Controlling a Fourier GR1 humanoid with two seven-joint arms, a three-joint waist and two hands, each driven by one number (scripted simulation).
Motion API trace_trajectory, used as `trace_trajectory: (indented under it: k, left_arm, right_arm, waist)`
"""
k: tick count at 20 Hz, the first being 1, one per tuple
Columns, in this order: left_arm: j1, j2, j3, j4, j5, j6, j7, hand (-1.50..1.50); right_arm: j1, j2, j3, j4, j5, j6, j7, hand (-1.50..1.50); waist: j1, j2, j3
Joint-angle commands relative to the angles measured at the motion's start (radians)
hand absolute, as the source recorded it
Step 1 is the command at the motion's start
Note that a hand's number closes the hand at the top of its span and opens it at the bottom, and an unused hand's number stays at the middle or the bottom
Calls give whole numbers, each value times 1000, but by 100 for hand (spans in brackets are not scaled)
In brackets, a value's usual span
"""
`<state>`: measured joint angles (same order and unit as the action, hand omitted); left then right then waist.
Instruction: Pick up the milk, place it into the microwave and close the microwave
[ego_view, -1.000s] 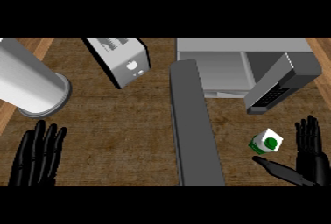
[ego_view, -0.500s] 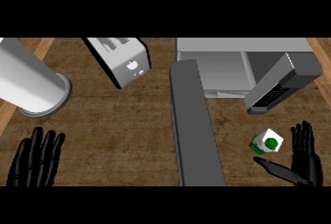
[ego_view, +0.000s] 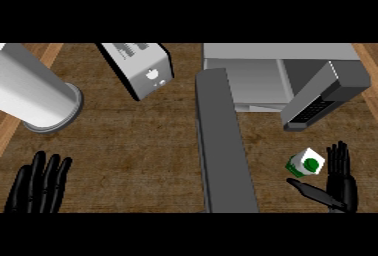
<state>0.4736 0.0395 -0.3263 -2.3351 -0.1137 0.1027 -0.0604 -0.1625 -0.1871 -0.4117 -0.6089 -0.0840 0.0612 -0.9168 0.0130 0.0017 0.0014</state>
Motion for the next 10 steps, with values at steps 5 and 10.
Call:
trace_trajectory:
  k: [5,10]
  left_arm:
    - [18,27,54,-5,77,-22,-12,-150]
    - [-38,11,39,-13,21,10,54,-150]
  right_arm:
    - [-126,-68,-4,322,44,51,-188,150]
    - [-97,-17,53,261,129,-105,-313,150]
  waist:
    - [12,4,1]
    - [4,3,2]
